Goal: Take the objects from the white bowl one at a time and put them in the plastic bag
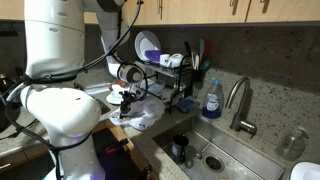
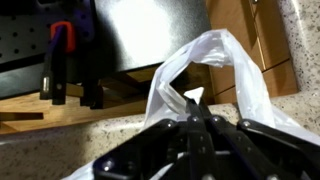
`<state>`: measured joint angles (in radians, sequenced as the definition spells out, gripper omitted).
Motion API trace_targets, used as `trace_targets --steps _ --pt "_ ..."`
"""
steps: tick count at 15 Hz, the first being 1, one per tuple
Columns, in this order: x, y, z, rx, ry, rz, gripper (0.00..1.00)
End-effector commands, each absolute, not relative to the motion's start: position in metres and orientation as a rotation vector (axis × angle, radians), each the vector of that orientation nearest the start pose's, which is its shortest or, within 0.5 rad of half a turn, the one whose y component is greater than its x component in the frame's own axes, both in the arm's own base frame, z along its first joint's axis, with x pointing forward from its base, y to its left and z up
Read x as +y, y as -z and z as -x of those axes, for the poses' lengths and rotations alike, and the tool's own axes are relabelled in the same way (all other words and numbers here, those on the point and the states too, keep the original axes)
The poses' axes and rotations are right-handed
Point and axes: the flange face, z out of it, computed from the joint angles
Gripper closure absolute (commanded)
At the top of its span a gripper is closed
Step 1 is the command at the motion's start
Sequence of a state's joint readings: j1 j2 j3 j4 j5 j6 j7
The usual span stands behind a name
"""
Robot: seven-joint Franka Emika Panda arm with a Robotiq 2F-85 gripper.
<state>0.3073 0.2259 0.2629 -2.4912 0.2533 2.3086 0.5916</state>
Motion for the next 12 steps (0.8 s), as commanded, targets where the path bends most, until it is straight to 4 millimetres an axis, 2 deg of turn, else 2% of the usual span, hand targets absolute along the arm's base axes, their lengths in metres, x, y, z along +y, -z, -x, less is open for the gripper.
trace_targets --steps 1,6,8,12 --pt "0.2422 -0.1707 -0.3607 0.326 -0.618 3.083 0.99" --pt "0.2410 -0.1745 -0.3698 0.335 -0.517 3.073 0.99" --pt "0.2391 -0.1709 -0.3647 0.336 -0.484 3.069 0.99" --pt "0.2348 -0.1713 -0.3686 0.314 -0.440 3.067 0.99"
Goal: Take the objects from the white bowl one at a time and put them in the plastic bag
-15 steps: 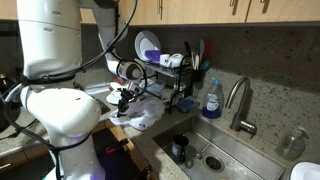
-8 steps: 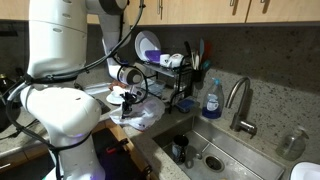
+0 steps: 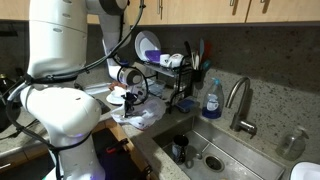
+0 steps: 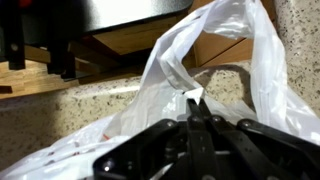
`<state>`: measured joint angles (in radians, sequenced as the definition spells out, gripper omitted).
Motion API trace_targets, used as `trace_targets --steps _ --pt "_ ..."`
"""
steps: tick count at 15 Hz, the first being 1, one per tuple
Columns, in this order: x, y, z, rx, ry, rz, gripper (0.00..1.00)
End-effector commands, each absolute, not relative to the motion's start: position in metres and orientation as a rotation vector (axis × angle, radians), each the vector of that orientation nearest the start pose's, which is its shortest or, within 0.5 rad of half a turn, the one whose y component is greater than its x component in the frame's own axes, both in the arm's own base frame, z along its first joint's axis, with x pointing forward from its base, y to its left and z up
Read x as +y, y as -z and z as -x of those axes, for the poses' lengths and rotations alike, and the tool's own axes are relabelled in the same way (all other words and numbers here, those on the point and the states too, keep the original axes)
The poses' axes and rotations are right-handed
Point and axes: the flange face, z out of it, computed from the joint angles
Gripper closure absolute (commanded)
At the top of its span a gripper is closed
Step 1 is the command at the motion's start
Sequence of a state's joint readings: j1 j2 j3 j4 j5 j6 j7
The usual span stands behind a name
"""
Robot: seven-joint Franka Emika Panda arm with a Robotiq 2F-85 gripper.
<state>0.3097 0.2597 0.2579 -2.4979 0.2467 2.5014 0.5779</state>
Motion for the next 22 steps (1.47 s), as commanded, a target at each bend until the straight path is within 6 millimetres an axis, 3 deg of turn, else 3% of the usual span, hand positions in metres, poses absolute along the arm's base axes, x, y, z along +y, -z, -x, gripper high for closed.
trace_targets --steps 1,8,14,19,20,22 --pt "0.233 -0.170 -0.368 0.312 -0.432 3.068 0.99" --pt "0.224 -0.177 -0.380 0.320 -0.362 3.080 0.99" --pt "0.227 -0.170 -0.396 0.339 -0.330 3.067 0.99" --pt "0.227 -0.153 -0.398 0.374 -0.295 3.042 0.98" --pt "0.227 -0.150 -0.397 0.377 -0.292 3.041 0.73" --pt "0.228 -0.148 -0.394 0.381 -0.285 3.046 0.67"
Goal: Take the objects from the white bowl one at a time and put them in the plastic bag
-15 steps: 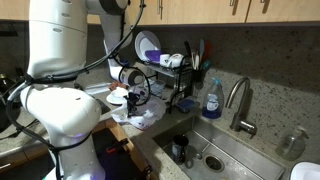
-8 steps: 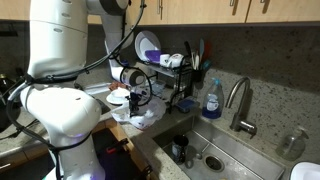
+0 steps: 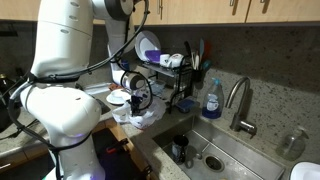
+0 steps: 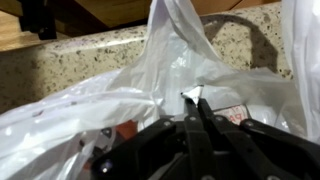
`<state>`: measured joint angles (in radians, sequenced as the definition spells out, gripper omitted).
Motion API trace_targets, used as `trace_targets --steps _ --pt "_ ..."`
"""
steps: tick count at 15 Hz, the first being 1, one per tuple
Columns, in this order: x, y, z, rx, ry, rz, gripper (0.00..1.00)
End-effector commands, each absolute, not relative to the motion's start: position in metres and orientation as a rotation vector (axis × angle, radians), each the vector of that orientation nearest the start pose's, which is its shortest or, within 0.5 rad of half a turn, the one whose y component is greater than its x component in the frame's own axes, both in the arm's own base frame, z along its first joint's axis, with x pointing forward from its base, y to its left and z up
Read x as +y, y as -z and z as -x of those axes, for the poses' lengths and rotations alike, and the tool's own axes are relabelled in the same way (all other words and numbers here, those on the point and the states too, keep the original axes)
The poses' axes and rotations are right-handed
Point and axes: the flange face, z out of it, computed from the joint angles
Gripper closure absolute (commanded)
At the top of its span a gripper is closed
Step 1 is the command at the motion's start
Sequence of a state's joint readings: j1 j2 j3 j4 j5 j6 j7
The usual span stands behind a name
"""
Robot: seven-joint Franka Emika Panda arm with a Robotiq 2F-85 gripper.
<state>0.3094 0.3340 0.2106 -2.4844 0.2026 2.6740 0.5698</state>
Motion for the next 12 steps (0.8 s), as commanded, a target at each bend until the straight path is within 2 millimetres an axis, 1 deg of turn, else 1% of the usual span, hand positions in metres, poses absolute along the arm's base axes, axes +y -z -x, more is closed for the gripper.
trace_targets --steps 1,3,5,8,9,12 --pt "0.229 -0.151 -0.391 0.384 -0.280 3.056 0.59" --pt "0.232 -0.163 -0.386 0.376 -0.266 3.065 0.44" --pt "0.235 -0.179 -0.379 0.362 -0.239 3.069 0.30" --pt "0.244 -0.209 -0.363 0.338 -0.214 3.074 0.06" --pt "0.248 -0.218 -0.358 0.313 -0.228 3.074 0.01" --pt "0.262 -0.243 -0.346 0.238 -0.258 3.072 0.00"
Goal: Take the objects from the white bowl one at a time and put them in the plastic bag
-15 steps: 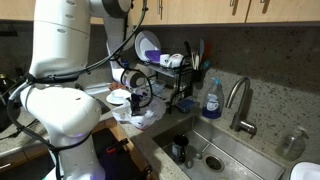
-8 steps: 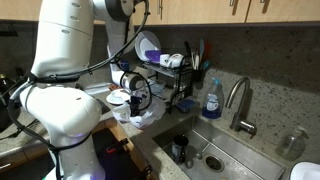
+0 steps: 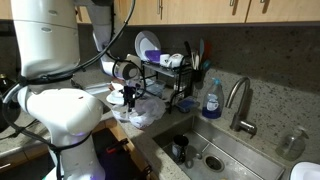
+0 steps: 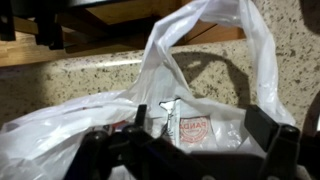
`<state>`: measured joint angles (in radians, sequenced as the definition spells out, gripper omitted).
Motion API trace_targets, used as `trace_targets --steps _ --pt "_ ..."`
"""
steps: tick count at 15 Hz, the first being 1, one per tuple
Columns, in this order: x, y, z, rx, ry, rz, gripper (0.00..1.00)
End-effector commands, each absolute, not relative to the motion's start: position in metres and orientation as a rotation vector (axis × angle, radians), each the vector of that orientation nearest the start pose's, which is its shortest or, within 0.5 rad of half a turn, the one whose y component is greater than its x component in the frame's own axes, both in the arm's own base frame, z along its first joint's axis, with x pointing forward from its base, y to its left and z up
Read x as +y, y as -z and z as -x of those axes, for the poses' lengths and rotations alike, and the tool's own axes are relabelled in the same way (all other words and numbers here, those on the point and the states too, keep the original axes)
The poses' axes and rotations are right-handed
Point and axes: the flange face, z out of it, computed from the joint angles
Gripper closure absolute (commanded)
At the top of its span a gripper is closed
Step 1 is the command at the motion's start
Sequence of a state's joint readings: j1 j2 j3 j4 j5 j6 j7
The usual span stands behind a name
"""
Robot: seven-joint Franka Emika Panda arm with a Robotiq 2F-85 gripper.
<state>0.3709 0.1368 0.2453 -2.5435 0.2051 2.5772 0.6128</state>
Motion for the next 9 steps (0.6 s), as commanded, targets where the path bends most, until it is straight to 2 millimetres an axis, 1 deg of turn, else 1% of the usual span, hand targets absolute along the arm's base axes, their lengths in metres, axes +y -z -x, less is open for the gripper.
trace_targets --steps 1,3,5,9 --pt "0.267 -0.250 -0.343 0.203 -0.265 3.067 0.00" --pt "0.282 -0.261 -0.343 0.136 -0.248 3.055 0.00" --pt "0.297 -0.266 -0.345 0.061 -0.225 3.040 0.00" --pt "0.327 -0.275 -0.357 -0.127 -0.185 3.001 0.00"
